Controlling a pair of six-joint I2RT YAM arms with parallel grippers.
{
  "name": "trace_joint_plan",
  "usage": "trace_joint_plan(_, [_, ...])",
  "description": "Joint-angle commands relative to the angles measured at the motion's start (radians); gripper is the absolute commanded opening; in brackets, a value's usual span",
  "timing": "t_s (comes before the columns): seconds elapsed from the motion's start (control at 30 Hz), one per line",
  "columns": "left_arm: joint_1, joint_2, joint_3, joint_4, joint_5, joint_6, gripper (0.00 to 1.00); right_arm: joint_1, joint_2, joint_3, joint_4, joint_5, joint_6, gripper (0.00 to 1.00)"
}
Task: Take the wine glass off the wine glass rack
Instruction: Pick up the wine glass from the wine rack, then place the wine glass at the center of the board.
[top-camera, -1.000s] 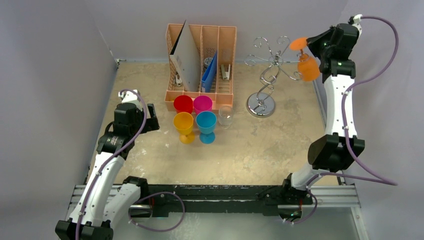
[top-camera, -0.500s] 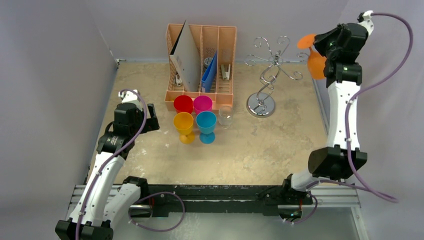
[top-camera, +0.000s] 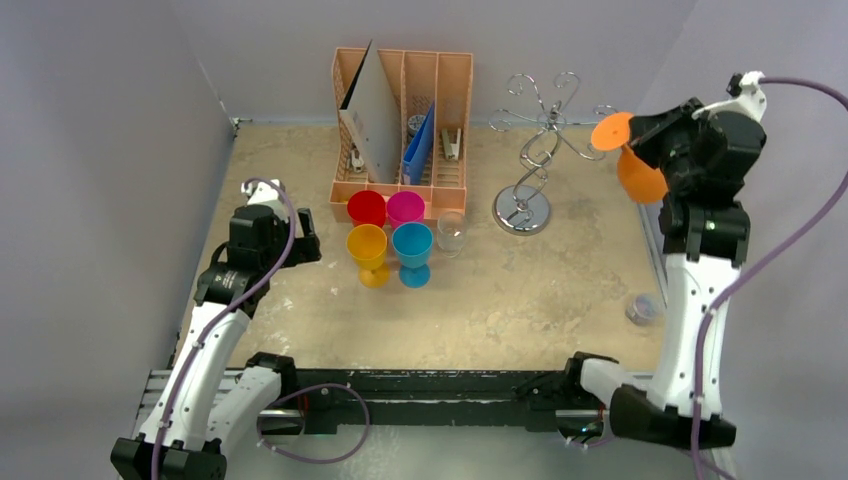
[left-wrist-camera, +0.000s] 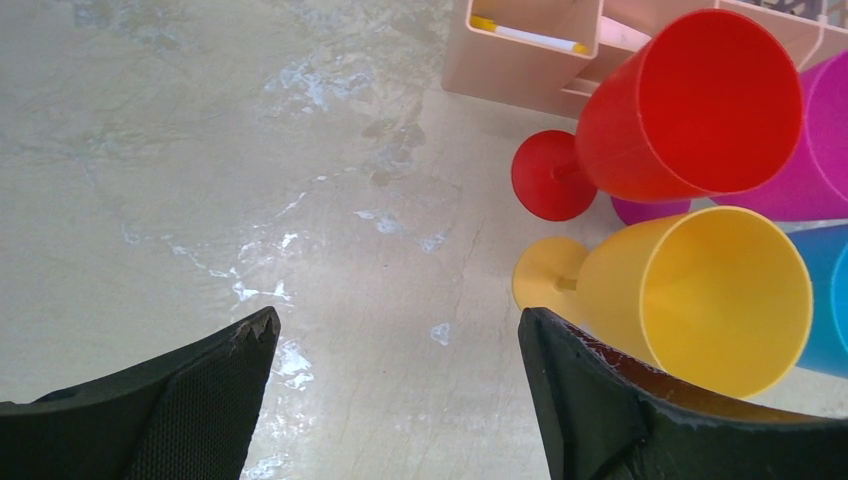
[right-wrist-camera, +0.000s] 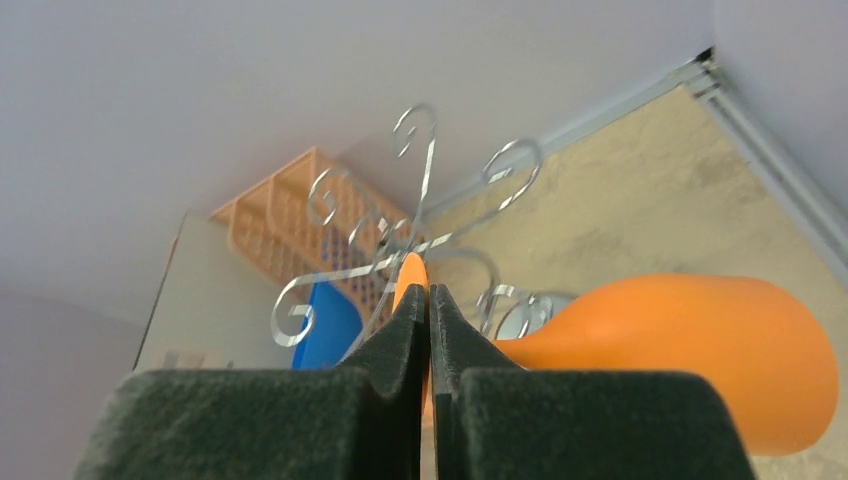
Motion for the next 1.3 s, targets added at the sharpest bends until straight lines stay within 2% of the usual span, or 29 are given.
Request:
trace_joint_plan(0.0, [0.006,-0.012,0.014,0.036,0.083,0.037,0.88,0.0,-0.139,-0.064,-0.025,-0.205,-0.002,0.0])
trace_joint_plan(0.13, [0.006,-0.032,0.019,0.047,0.153,0.03,0.88,-0.001,-0.23,-0.109,0.005,-0.392,0.035,0.0])
trace_joint_plan(0.27, [0.006,-0.022,0.135,0.025,0.273,0.009,0.88,-0.001,-0.27,-0.101,-0.045,-0.609,0.02,0.0])
trace_joint_plan(0.33, [0.006,-0.009,0.18,0.041,0.387,0.019,0.88,0.0,-0.273,-0.117,-0.015,-0.774,0.071,0.0])
trace_joint_plan(0.4, [0.006,0.012,0.207,0.073,0.55,0.022,0.88,0.003,-0.279,-0.205,0.135,-0.918,0.225,0.0])
trace_joint_plan(0.47, [0.006,0.038,0.216,0.123,0.72,-0.011,0.88,0.022,-0.307,-0.335,0.272,-0.965,0.343,0.0])
trace_joint_plan(0.6, [-0.007,0.092,0.204,0.27,0.997,-0.126,0.88,0.144,-0.319,-0.386,0.161,-0.908,0.262,0.0])
trace_joint_plan(0.67, [-0.042,0.1,0.201,0.319,1.03,-0.149,0.88,0.267,-0.27,-0.36,0.036,-0.85,0.178,0.0])
trace_joint_plan(0.73, [-0.106,0.108,0.211,0.333,1.02,-0.137,0.88,0.397,-0.237,-0.366,0.012,-0.769,0.129,0.0])
trace_joint_plan(0.87, [-0.226,0.15,0.236,0.318,1.006,-0.138,0.87,0.558,-0.172,-0.411,0.093,-0.668,0.132,0.0])
trace_joint_plan(1.07, [-0.238,0.124,0.136,0.526,1.093,-0.332,0.85,0.728,-0.098,-0.444,0.203,-0.571,0.124,0.0])
trace_joint_plan(1.17, [-0.259,0.142,0.119,0.578,1.123,-0.387,0.81,0.79,-0.059,-0.444,0.253,-0.546,0.122,0.0])
trace_joint_plan(1.27, [-0.279,0.163,0.122,0.55,1.105,-0.375,0.74,0.832,-0.036,-0.443,0.305,-0.52,0.11,0.0])
